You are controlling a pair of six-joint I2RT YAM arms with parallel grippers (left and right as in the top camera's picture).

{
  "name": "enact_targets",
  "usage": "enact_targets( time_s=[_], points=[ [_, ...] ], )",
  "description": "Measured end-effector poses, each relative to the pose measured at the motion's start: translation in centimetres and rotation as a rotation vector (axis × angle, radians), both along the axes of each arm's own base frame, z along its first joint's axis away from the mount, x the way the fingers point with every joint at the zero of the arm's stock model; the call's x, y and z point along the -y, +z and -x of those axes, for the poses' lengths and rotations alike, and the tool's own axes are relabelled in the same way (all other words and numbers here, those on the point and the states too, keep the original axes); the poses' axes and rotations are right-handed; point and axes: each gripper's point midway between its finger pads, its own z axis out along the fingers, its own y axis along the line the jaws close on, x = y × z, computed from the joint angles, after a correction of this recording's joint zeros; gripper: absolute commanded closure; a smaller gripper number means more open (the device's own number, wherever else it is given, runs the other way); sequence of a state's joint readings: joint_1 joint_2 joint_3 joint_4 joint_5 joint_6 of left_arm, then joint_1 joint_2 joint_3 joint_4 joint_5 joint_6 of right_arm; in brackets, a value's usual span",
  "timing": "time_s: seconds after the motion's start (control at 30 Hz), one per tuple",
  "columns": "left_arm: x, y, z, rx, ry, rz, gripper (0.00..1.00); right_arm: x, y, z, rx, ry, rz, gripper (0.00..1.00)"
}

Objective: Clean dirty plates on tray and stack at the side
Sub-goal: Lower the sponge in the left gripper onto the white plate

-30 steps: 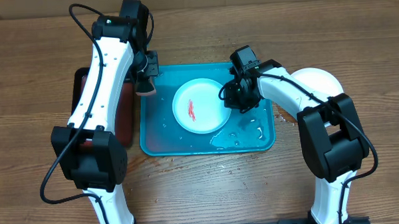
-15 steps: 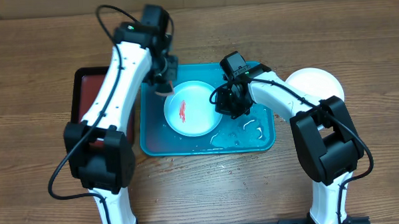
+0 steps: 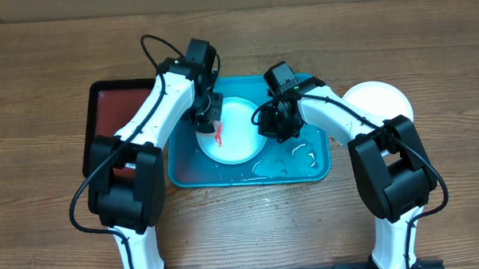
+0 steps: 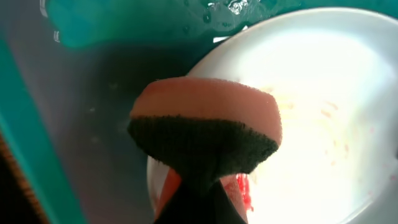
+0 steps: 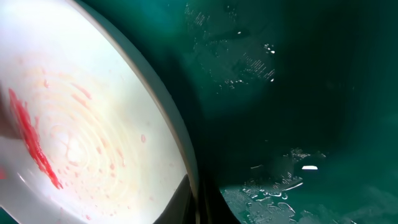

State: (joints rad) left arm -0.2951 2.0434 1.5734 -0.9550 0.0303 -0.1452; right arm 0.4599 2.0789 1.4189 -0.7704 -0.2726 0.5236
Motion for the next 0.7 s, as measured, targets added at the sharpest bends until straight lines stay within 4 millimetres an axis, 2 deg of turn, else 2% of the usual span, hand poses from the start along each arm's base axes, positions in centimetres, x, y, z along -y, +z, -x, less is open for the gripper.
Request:
enact_targets(
  time_s=[0.13, 0.47, 0.7],
  points=[
    [0.2, -1.2, 0.4, -0.009, -0.002, 0.019, 0.96, 0.0, 0.0, 0.0, 0.000, 0.000, -0.001, 0.96],
    [1.5, -1.7, 1.6, -0.040, 0.033, 0.029, 0.96, 0.0, 0.0, 0.0, -0.001, 0.000, -0.001, 0.96],
    [3.8, -1.9, 2.8, -0.063, 0.004, 0.065, 0.96, 0.0, 0.0, 0.0, -0.001, 0.001, -0.001, 0.96]
  ],
)
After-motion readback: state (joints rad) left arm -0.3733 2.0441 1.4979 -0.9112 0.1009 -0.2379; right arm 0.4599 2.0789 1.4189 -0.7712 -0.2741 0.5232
